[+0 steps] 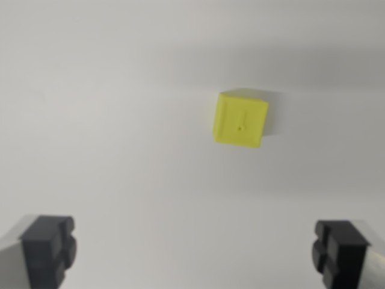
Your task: Pick yellow cube
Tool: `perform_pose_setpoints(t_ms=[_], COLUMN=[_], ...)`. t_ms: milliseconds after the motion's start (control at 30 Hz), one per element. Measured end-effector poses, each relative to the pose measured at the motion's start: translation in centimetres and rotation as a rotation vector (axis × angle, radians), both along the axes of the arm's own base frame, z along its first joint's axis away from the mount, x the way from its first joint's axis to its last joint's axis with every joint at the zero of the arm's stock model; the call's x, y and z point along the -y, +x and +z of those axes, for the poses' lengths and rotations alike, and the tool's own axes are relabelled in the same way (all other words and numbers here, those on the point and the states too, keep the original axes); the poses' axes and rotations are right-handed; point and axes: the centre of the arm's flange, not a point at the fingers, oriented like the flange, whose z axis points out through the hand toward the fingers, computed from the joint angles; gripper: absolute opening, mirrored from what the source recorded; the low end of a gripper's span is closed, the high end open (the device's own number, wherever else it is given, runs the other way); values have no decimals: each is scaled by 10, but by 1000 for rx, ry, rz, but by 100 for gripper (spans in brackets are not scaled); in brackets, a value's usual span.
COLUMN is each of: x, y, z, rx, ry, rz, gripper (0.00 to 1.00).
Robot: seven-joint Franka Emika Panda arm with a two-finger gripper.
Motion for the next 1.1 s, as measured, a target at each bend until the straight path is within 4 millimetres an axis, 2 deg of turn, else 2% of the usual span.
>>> perform_pose_setpoints(t_ms=[1100], x=[20], y=[0], z=[-83], rx=[-15], ry=[10], rz=[-29], gripper=[100])
